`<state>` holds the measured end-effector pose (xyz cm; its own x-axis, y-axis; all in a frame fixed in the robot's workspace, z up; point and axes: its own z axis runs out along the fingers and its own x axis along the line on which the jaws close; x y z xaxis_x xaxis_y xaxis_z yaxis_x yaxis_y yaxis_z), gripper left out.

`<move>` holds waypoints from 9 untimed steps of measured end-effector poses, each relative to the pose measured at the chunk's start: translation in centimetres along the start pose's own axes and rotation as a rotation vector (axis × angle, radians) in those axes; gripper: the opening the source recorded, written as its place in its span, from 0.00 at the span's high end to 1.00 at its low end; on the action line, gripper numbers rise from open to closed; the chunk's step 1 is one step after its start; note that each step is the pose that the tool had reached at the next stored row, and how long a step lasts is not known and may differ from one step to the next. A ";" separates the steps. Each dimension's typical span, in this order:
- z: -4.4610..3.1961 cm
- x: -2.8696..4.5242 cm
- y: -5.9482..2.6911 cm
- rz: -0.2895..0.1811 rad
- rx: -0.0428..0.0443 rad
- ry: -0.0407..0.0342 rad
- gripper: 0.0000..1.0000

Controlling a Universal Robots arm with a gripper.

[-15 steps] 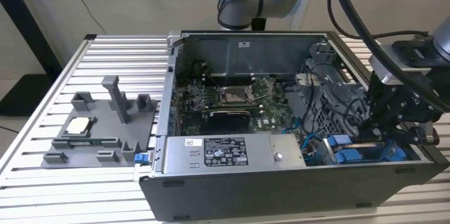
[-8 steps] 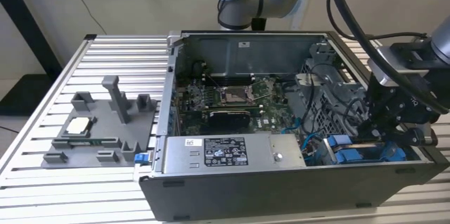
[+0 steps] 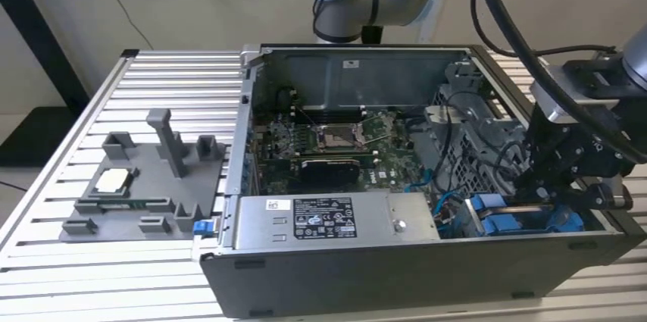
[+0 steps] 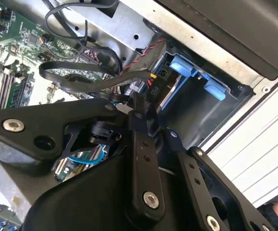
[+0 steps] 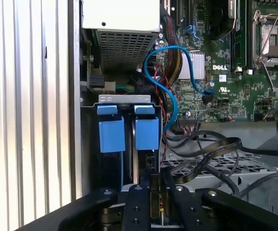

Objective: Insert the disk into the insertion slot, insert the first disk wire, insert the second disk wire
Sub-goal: 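Insert the second disk wire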

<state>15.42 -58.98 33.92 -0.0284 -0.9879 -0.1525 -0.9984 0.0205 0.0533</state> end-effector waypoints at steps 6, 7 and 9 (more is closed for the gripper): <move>-1.86 -0.29 0.10 0.000 -0.0002 -0.0026 0.76; -2.19 -0.34 0.12 0.000 -0.0002 -0.0025 0.76; -2.71 -0.42 0.15 0.000 -0.0002 -0.0026 0.76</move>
<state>15.42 -58.98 36.67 -0.0284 -0.9875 -0.1551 -0.9984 0.0203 0.0535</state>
